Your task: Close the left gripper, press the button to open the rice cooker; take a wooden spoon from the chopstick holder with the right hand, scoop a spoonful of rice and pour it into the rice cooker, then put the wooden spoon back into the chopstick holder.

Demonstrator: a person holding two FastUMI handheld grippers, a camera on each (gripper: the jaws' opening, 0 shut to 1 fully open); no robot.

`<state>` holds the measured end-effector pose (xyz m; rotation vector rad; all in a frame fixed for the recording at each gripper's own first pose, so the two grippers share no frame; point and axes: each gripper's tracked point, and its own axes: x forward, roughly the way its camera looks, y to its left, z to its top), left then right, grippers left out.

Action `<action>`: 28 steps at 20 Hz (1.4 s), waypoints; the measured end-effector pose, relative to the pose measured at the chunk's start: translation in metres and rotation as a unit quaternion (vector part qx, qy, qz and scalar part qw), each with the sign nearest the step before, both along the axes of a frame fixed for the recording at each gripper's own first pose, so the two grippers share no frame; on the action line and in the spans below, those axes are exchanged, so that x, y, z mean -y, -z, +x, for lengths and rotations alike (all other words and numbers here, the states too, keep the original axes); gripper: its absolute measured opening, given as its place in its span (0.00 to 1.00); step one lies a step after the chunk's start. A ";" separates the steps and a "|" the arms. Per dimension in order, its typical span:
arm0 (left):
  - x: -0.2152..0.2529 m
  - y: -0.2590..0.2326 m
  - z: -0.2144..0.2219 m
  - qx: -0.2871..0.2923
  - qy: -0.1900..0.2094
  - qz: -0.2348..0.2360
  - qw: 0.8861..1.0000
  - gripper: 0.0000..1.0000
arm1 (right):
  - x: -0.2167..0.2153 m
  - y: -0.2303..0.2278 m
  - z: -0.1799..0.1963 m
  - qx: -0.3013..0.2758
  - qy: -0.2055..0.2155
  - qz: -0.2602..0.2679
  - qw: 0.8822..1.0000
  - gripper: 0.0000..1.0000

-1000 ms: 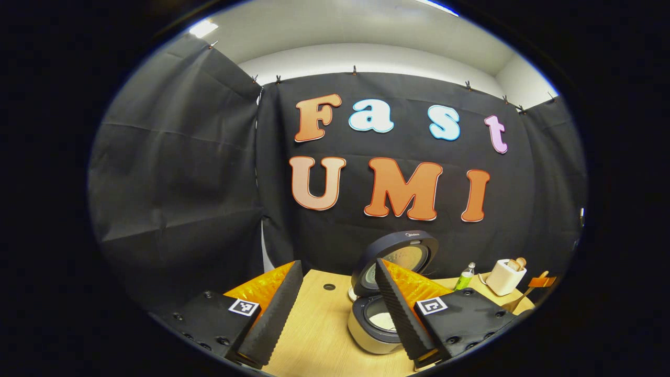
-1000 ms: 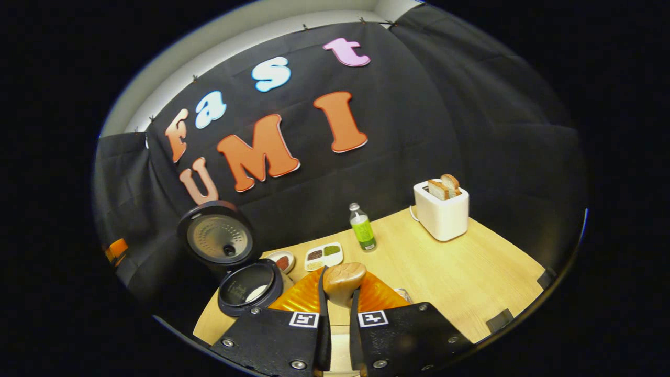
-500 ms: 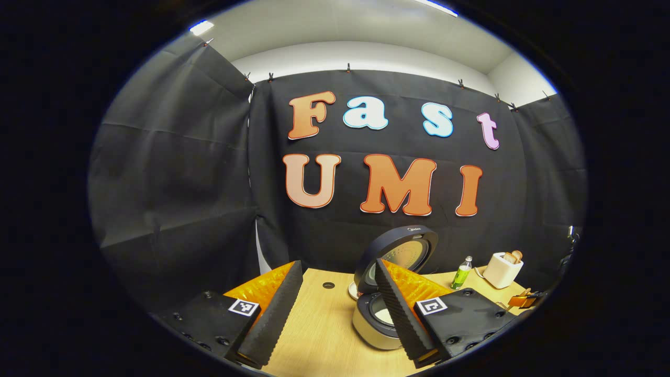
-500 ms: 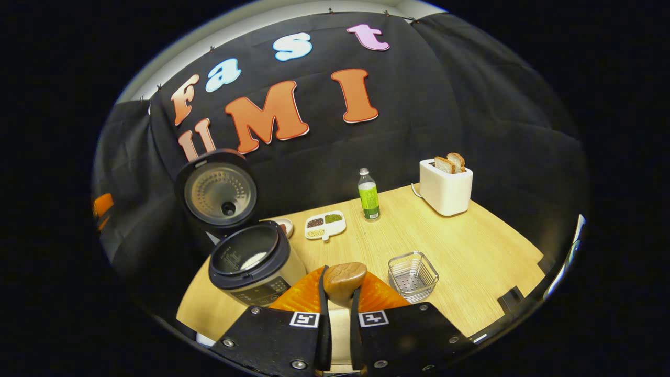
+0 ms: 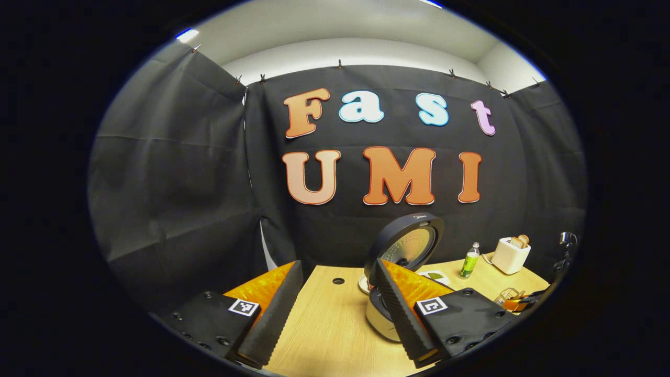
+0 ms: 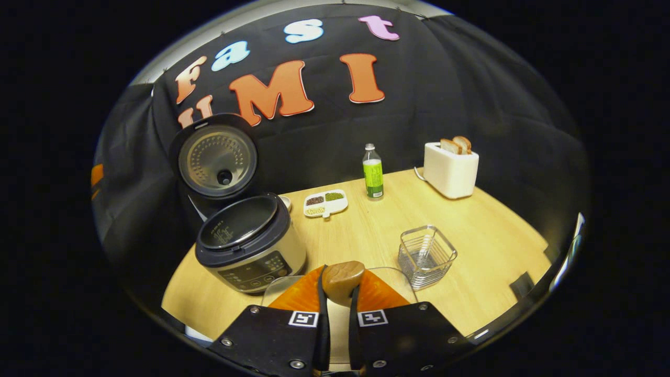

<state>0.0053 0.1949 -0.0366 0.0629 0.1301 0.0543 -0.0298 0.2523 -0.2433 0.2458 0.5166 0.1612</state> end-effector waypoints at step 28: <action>0.015 -0.005 0.012 0.013 0.019 -0.015 1.000 0.94 | 0.073 -0.049 0.014 -0.077 0.124 0.468 0.872 0.13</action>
